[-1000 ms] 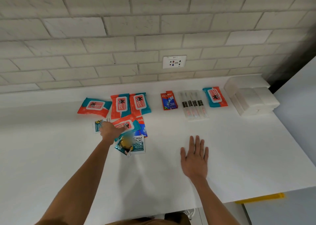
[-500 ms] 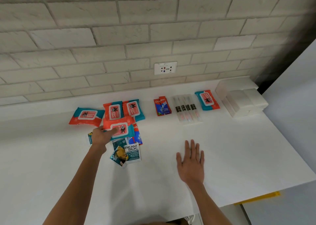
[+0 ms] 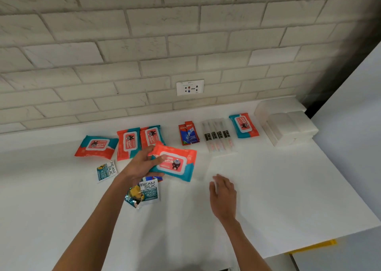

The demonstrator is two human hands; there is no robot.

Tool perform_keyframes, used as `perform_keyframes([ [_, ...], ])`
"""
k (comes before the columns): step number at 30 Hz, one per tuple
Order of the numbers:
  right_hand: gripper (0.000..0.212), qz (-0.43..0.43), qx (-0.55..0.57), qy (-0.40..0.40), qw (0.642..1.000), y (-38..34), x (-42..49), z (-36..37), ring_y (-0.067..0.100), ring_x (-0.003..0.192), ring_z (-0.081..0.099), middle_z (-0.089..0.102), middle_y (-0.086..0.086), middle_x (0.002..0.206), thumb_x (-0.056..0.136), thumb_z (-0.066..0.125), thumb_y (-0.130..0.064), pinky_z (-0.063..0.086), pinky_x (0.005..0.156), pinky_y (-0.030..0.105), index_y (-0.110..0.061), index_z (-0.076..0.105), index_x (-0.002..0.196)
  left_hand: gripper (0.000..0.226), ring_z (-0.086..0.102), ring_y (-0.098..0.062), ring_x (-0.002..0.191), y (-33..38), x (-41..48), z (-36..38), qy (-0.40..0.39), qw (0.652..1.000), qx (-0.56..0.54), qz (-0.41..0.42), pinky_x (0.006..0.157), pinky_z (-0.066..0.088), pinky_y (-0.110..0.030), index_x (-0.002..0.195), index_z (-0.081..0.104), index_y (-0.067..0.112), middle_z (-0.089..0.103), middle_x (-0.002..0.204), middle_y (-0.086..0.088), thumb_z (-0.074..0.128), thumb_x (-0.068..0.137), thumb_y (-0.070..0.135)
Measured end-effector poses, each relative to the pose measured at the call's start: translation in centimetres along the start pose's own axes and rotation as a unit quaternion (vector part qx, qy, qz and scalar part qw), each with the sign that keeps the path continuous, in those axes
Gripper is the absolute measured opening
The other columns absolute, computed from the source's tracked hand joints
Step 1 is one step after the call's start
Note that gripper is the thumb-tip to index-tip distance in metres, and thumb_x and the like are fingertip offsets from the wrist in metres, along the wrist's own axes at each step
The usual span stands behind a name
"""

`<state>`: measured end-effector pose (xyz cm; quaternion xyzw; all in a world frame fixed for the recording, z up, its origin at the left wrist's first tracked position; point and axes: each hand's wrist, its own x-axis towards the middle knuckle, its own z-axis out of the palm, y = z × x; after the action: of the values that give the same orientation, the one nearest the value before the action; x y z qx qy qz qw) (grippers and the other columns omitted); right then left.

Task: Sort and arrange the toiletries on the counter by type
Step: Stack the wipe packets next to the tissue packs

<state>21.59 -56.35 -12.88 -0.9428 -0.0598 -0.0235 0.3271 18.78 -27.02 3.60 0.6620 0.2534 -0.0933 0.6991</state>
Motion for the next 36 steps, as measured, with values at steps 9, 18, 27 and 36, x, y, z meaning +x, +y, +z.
perform_keyframes([
  [9,0.040,0.187,0.468,-0.169,0.847,-2.6,6.7,-11.5,0.021,0.100,0.080,0.082,-0.001,0.106,0.103,0.063,-0.049,0.066,0.086,0.040,-0.013,0.074,0.116,0.053,0.075,-0.025,0.105,1.3,4.2,11.7,-0.081,0.992,0.078,-0.052,0.087,0.063,-0.046,0.125,0.066,0.016,0.076,0.113,-0.008,0.089,0.077,0.016],
  [18,0.028,0.222,0.460,-0.145,0.847,4.9,12.4,-15.0,0.025,0.103,0.079,0.081,0.000,0.108,0.091,0.080,-0.033,0.067,0.090,0.044,-0.011,0.075,0.108,0.064,0.072,-0.026,0.108,2.4,9.1,21.2,0.013,0.995,-0.075,-0.063,0.085,0.064,-0.042,0.128,0.060,0.018,0.073,0.119,-0.010,0.092,0.073,0.011],
  [27,0.013,0.138,0.207,-0.030,0.968,8.3,19.1,-14.7,0.013,0.093,0.075,0.078,-0.004,0.104,0.102,0.072,-0.033,0.056,0.066,0.012,-0.020,0.070,0.098,0.040,0.076,-0.024,0.097,2.1,14.1,29.5,0.060,0.985,-0.139,-0.088,0.078,0.063,-0.037,0.122,0.059,0.009,0.076,0.112,-0.012,0.080,0.088,0.009],
  [36,0.022,0.079,0.275,-0.030,0.958,8.3,25.3,-15.6,0.015,0.099,0.073,0.074,0.001,0.109,0.106,0.063,-0.008,0.061,0.084,0.023,-0.009,0.069,0.127,0.044,0.071,-0.025,0.102,5.6,20.2,32.1,0.041,0.993,-0.081,-0.073,0.081,0.061,-0.036,0.122,0.063,0.005,0.073,0.116,-0.012,0.079,0.082,-0.006],
])
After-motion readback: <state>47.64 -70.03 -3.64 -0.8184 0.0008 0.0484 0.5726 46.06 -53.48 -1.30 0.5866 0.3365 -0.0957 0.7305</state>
